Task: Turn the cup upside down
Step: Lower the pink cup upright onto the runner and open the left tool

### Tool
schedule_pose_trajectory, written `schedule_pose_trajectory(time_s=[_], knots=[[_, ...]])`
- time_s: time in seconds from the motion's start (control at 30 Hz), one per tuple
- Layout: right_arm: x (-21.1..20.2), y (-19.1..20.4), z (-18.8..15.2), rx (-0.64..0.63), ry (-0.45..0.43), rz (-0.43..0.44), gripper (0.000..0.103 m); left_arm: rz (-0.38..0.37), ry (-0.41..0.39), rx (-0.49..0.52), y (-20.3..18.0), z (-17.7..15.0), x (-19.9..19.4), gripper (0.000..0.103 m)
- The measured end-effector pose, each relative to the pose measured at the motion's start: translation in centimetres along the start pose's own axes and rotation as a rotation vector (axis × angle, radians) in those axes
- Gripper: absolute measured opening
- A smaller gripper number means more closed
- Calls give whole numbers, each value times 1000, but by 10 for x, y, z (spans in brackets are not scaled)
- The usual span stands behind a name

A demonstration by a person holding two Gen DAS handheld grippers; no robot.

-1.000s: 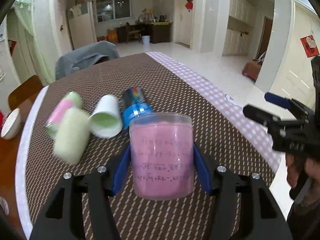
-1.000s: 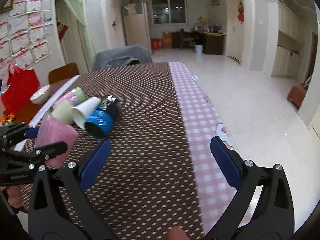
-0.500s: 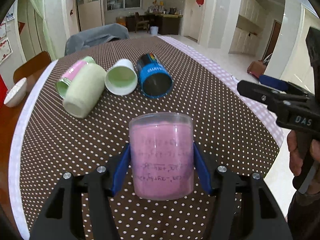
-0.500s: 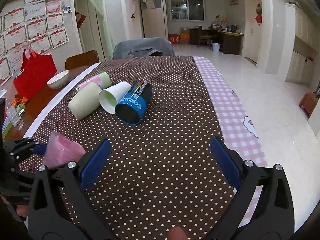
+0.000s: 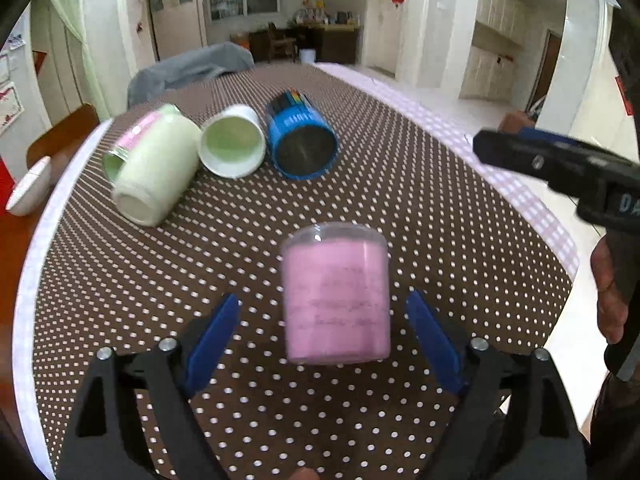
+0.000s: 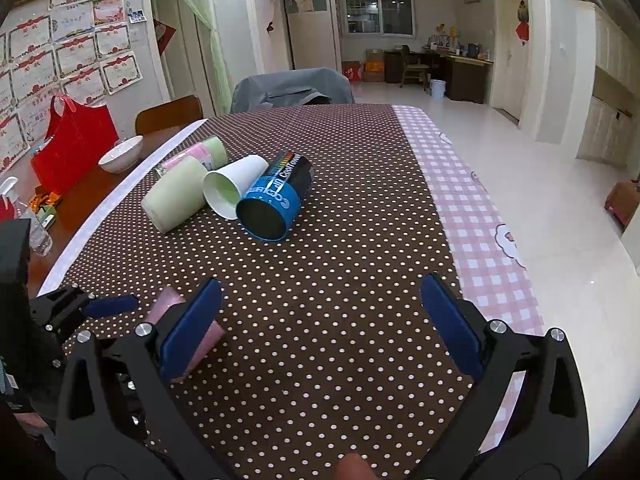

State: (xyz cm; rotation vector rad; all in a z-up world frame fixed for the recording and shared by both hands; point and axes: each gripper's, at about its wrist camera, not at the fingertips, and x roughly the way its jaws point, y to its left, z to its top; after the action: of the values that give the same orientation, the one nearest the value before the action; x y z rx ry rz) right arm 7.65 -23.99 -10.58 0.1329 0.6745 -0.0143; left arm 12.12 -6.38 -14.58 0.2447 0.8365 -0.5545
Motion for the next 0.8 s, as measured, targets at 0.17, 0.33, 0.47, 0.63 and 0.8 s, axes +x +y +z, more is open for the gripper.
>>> schedule_pose_trajectory(time_s=[0.17,0.33,0.47,0.63,0.8], knots=[[-1,4,6,-13,-11,47,97,42,-91,-57,12,-2,-27,86],[-9,10,15,-30,-53,95,97,116,-165,-112,18,-3,-49,86],[-18,19,21,-42,-94,124,97,153,-209,-149,21,-1,-64,86],[-35,23,28,-31,-175,168,97,198,-260,-190,23,-2,-84,86],[-36,18,34,7,-205,247,97,231,-289,-211,24,-4,-96,86]])
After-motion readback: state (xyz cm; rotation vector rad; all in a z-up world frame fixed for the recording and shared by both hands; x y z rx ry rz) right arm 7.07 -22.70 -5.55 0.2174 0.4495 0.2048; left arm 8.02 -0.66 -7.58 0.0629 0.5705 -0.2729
